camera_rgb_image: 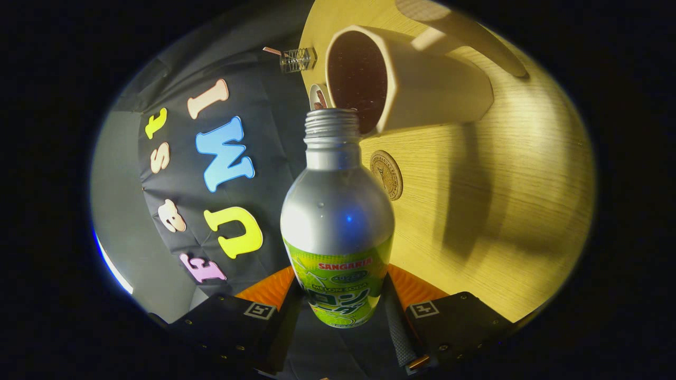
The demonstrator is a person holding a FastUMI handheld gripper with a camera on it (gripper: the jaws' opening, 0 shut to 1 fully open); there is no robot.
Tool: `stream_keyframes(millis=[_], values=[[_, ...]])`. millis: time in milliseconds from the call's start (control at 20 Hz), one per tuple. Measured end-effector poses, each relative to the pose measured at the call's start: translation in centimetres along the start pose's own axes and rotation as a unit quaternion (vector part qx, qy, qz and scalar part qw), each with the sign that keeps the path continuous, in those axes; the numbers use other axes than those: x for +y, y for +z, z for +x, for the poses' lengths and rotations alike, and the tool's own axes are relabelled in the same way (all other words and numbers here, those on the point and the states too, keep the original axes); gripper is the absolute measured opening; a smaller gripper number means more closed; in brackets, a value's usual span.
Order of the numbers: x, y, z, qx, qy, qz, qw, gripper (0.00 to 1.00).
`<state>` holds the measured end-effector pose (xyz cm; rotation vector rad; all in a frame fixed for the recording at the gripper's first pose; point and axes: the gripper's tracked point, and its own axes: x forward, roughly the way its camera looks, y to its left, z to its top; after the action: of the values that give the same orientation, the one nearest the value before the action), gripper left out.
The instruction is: Take the bottle from table, then pour the juice into the cup, finally place the bottle on the coaster
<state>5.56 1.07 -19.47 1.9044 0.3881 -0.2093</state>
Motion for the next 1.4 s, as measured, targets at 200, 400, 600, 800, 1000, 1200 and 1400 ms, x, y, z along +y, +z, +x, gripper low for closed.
stream_keyframes(millis=[200,400,600,800,1000,1200,1400], values=[[0.4,-0.2,0.1,-0.001,0.0,0.016,1.0,0.76],[0.8,-0.1,-0.2,-0.004,-0.001,0.037,0.999,0.76],[1.6,-0.5,-0.3,0.0,-0.001,0.055,0.998,0.76],[1.8,-0.3,-0.4,0.003,-0.001,0.071,0.997,0.76],[2.6,-0.6,-0.4,0.009,0.004,0.088,0.996,0.76],[3.2,-0.5,-0.6,0.01,0.008,0.102,0.995,0.76],[4.2,-0.3,-0.4,0.011,0.015,0.122,0.992,0.76]])
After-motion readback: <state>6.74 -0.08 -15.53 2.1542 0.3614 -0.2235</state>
